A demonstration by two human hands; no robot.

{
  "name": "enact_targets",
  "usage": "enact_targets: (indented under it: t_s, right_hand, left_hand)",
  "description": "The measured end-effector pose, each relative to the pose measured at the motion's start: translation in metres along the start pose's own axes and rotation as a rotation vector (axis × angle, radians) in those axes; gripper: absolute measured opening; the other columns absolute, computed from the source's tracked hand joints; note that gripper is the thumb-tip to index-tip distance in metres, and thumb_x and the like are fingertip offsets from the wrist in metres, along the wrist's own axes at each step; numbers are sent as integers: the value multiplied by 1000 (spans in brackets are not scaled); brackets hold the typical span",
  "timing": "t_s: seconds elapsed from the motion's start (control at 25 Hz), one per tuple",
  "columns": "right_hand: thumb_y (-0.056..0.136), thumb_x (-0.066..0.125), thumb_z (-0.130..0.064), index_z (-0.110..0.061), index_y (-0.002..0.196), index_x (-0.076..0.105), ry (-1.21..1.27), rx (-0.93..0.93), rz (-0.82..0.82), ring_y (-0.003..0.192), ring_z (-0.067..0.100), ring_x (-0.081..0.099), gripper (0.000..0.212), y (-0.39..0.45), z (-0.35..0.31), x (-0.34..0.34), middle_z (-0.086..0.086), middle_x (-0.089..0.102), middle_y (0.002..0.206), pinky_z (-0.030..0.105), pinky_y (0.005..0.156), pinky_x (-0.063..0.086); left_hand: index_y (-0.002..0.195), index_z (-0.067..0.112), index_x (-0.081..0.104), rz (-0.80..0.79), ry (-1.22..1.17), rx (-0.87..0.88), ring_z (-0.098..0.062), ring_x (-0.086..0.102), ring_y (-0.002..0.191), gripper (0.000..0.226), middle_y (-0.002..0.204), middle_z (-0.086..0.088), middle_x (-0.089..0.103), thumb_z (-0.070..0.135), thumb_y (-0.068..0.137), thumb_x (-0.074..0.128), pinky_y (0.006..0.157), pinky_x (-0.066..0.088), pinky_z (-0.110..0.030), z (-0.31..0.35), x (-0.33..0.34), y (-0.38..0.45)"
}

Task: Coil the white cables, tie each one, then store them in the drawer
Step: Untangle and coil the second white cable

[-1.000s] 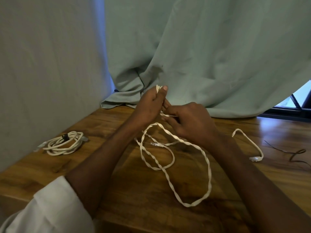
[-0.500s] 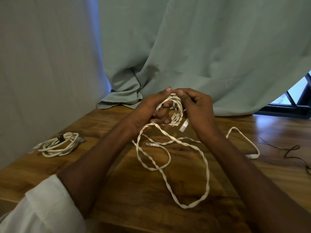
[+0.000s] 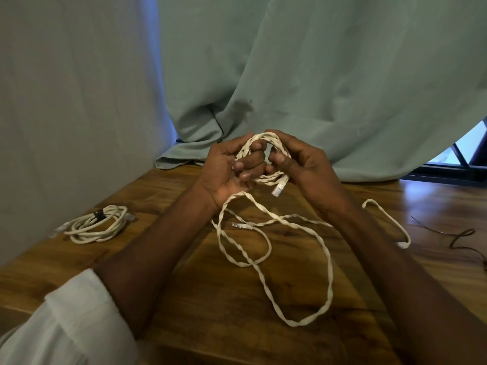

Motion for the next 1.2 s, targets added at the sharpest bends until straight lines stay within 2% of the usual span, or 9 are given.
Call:
enact_targets:
  t_s: [0.16,0.28,0.4,0.56,0.72,0.84,1.0,1.12,1.2]
  right_hand:
    - [108,49,-9,-21,132,71,107,137,185,113,23,71,35,2,21,-3,6,76,117,50,102,57]
    - [106,49,-5,-16,126,74,-75,54,268,107,16,72,34,-2,17,-7,1,78,113,46,98,58]
    - [98,51,1,-17,122,74,-389,-166,227,98,15,70,38,-9,1,-1,1,75,108,43,87,60]
    - [102,55,-5,-15,123,74,-218,-84,249,98,15,72,30,-7,7,-4,2,77,109,35,88,60]
    - [105,59,-15,-13,116,74,78,135,259,80,12,71,19,-2,19,-9,-3,76,88,26,73,58]
    - [109,50,-14,-10,114,74,240,216,300,71,12,70,24,-4,26,2,-5,73,78,28,64,59]
    - [109,45,-8,-8,114,70,170,185,258,65,7,67,25,-6,23,1,-2,72,84,23,56,54]
    - [108,45,-2,-7,120,69,77,65,171,73,1,68,27,-5,11,-4,-3,73,95,17,61,52]
    - [107,47,0,-7,125,69,40,4,137,75,-4,66,30,-3,6,-2,-7,72,96,15,66,52]
  left_hand:
    - [94,2,56,53,60,-3,-17,48,54,42,52,-3,45,27,112,27,94,54,-36,-3,5,1]
    - [109,-2,57,79,246,-59,-29,52,78,47,64,-10,57,42,110,42,101,42,-45,-8,4,3]
    - [111,0,65,201,551,-14,-32,58,83,38,68,-10,56,37,106,56,91,52,-45,-8,-3,0]
    - [98,15,74,232,745,109,-27,64,78,29,69,-7,50,34,108,55,88,53,-46,0,-4,-1]
    - [91,22,79,245,655,108,-22,63,80,33,84,-15,55,32,109,53,85,54,-38,0,-7,0]
    - [92,10,77,312,711,84,-22,62,75,34,83,-16,60,25,110,52,81,54,-38,4,-14,1]
    - [129,-7,60,291,530,-3,-23,61,71,31,73,-9,56,13,107,53,78,54,-39,2,-17,1]
    - [128,-1,58,166,228,-47,-16,45,63,35,69,-3,46,24,104,54,74,45,-34,-4,-3,2]
    - [121,2,61,180,146,-31,-12,37,55,29,63,1,40,25,107,50,73,43,-34,-3,-4,3]
Point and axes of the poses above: each hand's wrist, its own y-axis towards the middle knuckle, its own x-axis out of the palm, z = x × y, the point moved 6 cm from there along y, towards the middle knuckle
